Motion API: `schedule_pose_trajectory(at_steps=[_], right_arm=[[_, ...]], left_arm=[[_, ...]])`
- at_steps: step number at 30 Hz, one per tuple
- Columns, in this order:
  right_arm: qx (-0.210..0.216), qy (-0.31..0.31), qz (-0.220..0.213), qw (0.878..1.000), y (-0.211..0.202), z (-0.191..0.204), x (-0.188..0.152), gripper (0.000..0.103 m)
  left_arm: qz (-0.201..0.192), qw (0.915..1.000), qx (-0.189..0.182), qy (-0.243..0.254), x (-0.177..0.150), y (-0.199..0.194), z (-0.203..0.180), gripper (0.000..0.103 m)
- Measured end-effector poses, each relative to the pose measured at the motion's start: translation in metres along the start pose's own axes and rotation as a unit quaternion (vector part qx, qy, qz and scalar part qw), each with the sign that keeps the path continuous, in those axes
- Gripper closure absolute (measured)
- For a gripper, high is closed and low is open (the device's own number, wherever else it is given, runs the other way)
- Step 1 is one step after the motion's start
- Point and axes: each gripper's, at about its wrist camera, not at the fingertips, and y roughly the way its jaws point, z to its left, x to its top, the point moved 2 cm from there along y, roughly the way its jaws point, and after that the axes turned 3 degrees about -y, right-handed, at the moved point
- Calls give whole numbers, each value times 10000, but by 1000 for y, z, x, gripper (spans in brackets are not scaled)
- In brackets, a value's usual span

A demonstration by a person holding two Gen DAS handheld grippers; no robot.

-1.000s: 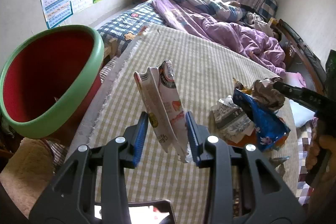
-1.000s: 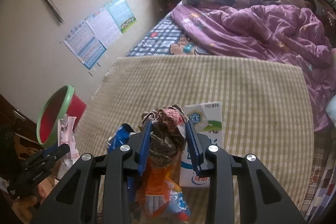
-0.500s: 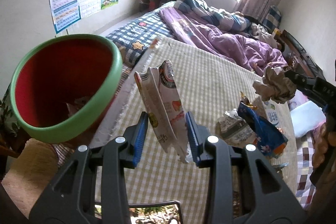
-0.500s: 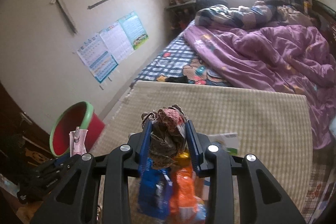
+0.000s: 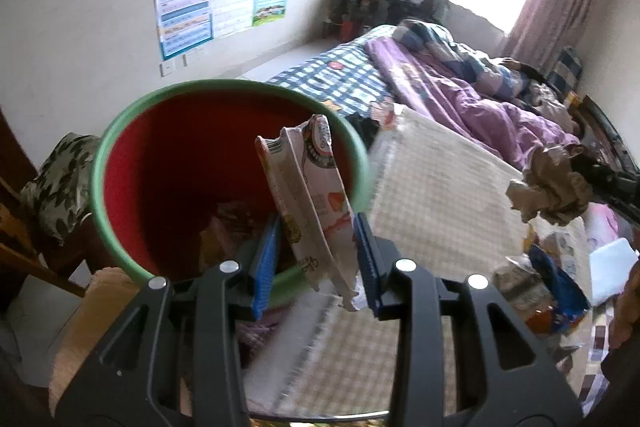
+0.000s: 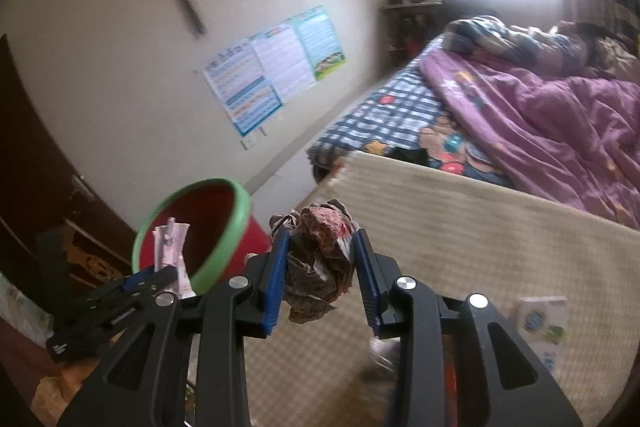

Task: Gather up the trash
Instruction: 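Carry both items over the red bucket and open both tools to drop them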

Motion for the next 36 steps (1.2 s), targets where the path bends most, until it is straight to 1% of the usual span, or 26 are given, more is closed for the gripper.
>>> schedule_pose_trajectory(at_steps=[4,8,11,14,21,24,29,30,33,35,36], right_arm=[[267,-93,58,9996,19,25,11,71],[476,-196,113,9986,34,47,15,71],[584,-284,107,9978,40,61,18,71],[644,-332,76,9973,44,68,21,71],[728,-415,63,9965,59,81,25,70],[796,-454,137,9957,74,90,27,70],[891,-545,176,9944,86,102,29,70],[902,-588,168,9940,89,106,30,69],[918,-653,140,9935,93,112,32,67],[1003,-656,140,9927,96,115,33,58],[1029,-654,136,9924,97,116,33,52]], left_arm=[[-29,9999,86,-68,7,3,13,67],[-95,9998,87,-149,15,-1,24,67],[-173,9995,19,-274,22,-4,31,67],[-185,9995,89,-251,29,0,33,67],[5,9993,301,-229,25,17,35,67],[86,9989,384,-242,22,22,38,67],[128,9979,582,-269,22,26,45,65],[123,9975,639,-264,22,26,47,61],[59,9963,810,-270,21,23,49,44],[3,9957,874,-299,22,20,50,42],[-7,9953,919,-313,22,18,50,35]])
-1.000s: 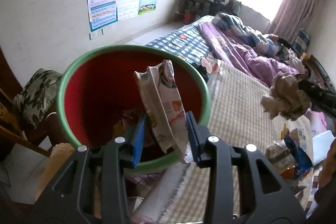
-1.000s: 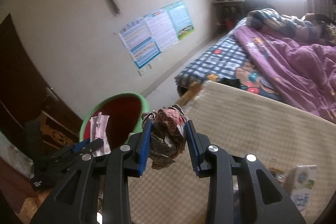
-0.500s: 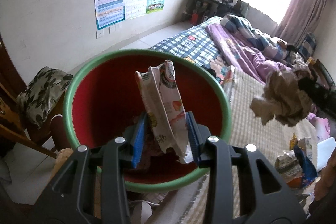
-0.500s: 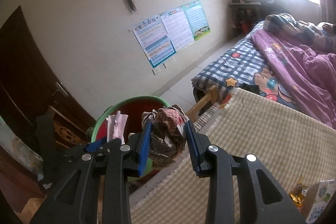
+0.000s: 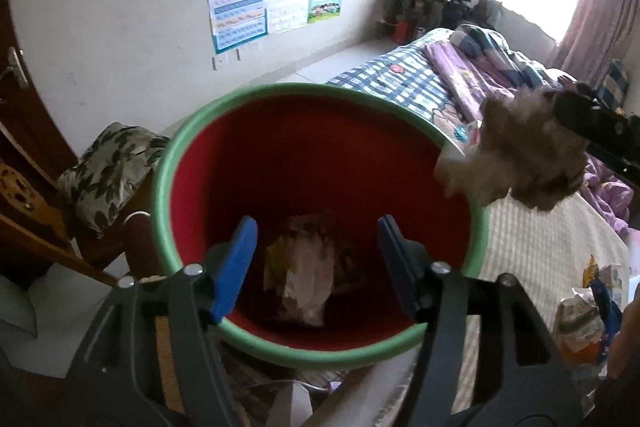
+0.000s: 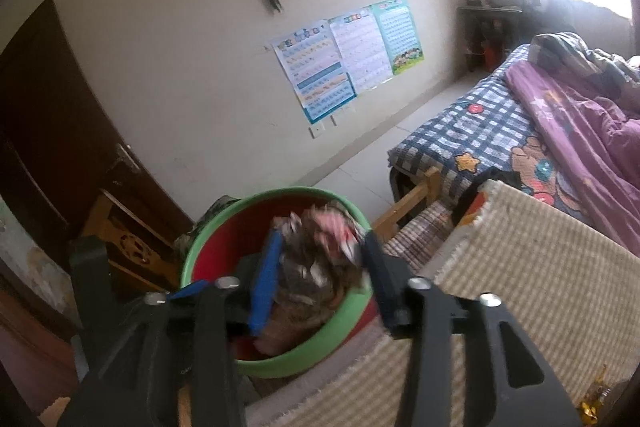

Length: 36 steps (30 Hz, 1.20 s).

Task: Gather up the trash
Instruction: 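Carry both items over the red bucket and open both tools to drop them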

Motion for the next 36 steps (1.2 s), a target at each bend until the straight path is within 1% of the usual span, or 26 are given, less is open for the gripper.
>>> schedule_pose_trajectory(at_steps=[1,3,8,13,16,20,26,36], right_arm=[[-4,-5,-17,10000,0,0,0,48],[-6,-5,-58,10000,-2,0,1,44],[-79,62,-139,9999,-18,-7,1,43],[-316,128,-334,9989,-52,-24,0,43],[-511,130,-427,9977,-75,-36,-7,42],[-830,73,-418,9956,-100,-51,-24,42],[-1272,72,-227,9916,-125,-73,-58,42],[-1645,407,-66,9855,-148,-104,-98,42]], left_arm=[[-40,10000,11,-14,0,-2,1,34],[-77,10000,27,-2,-1,-5,1,34],[-102,9999,25,16,-1,-8,0,34],[-127,9999,30,45,-1,-11,-4,34],[-226,9997,35,117,-1,-21,-10,34],[-417,9988,-35,255,1,-39,-21,34],[-628,9967,-235,462,0,-62,-44,34],[-722,9944,-408,655,-4,-77,-68,34]])
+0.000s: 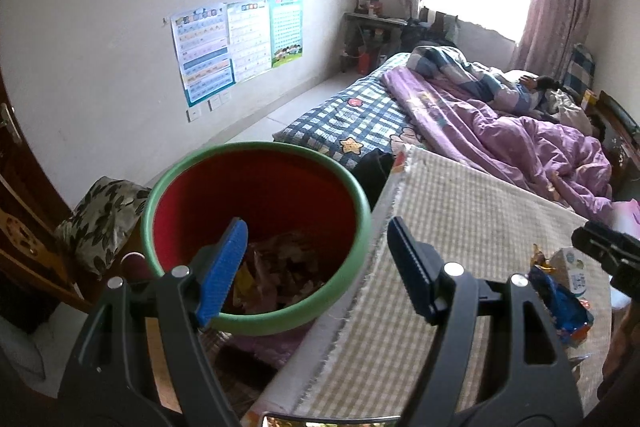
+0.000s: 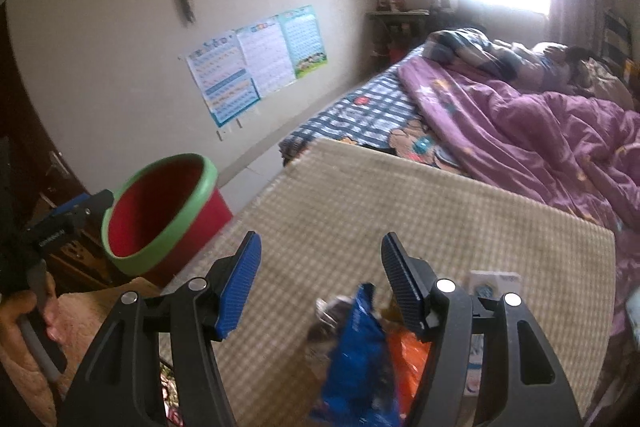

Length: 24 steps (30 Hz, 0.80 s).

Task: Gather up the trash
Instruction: 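Carry both items over the red bucket and open both tools to drop them, then grasp the dark printed wrapper with the left tool while the right tool grasps the white milk carton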

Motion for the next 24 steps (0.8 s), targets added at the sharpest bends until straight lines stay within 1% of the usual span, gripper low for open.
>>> schedule_pose_trajectory(at_steps=[5,9,10,11,12,13,15,17,19,21,24], right_arm=[[-93,224,47,9997,-5,-13,-11,42],[-216,371,26,9991,-13,-25,-14,42],[-250,405,9,9989,-15,-30,-14,42],[-293,440,-12,9986,-19,-33,-13,42],[-367,484,-43,9981,-23,-39,-12,40],[-419,505,-65,9978,-25,-42,-11,37],[-537,547,-84,9970,-31,-51,-11,36],[-584,579,-51,9966,-33,-58,-11,36],[-560,624,34,9965,-33,-63,-13,36],[-529,657,88,9964,-35,-67,-16,36],[-572,679,128,9960,-34,-70,-19,36]], left_arm=[[20,9999,-111,55,-1,-3,-7,34],[148,9992,-368,79,-8,-1,-18,34],[199,9987,-462,86,-10,0,-23,34],[297,9975,-640,93,-14,2,-29,34],[367,9964,-753,106,-19,4,-34,34],[470,9946,-914,146,-24,6,-42,34],[652,9900,-1219,282,-35,10,-57,34],[836,9827,-1569,512,-46,12,-74,34],[1052,9717,-1962,792,-61,11,-92,34],[1302,9574,-2331,1103,-78,7,-108,34],[1597,9366,-2697,1563,-102,1,-125,34]])
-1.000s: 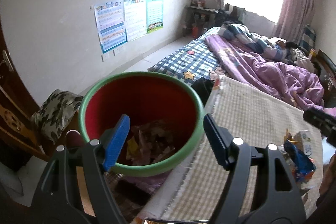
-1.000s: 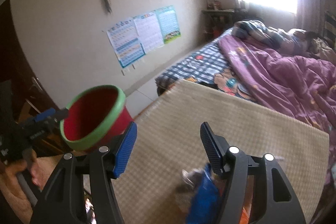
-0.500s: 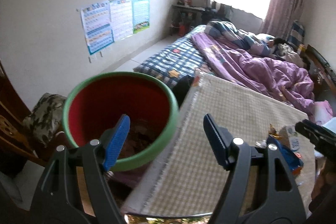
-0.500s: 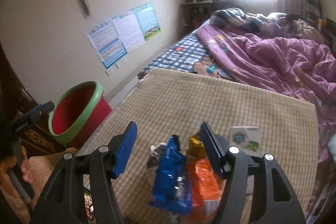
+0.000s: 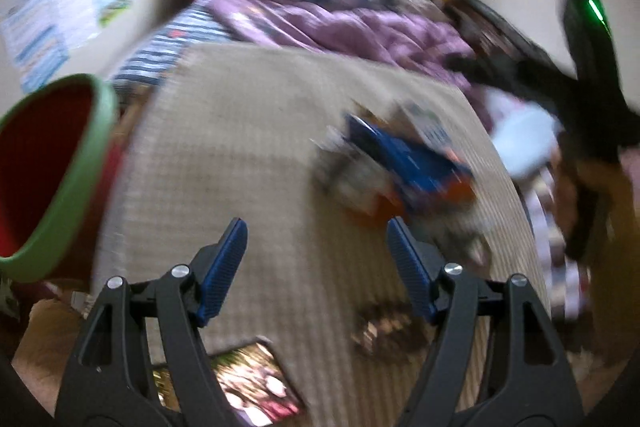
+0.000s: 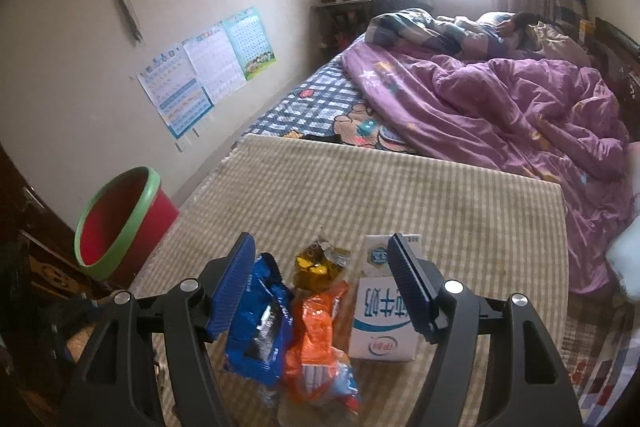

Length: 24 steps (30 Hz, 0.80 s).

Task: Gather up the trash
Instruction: 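Grasp the dark printed wrapper with the left tool while the right tool grasps the white milk carton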

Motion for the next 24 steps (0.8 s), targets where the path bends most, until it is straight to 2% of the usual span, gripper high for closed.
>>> schedule_pose_trajectory(at_steps=[2,6,14,18,24], right_arm=[[54,80,42,9999,2,-3,-1,36],[162,89,101,9998,3,0,-3,36],[188,93,179,9996,4,1,-4,36],[245,-2,271,9993,6,4,-7,36],[27,216,383,9990,18,-9,-11,36]], left_arm=[[287,9989,-216,286,-11,9,-14,34],[632,9954,-412,595,-24,18,-27,34],[1299,9880,-490,674,-42,47,-33,34],[1454,9850,-700,618,-51,52,-36,51],[1406,9858,-685,614,-53,51,-38,52]])
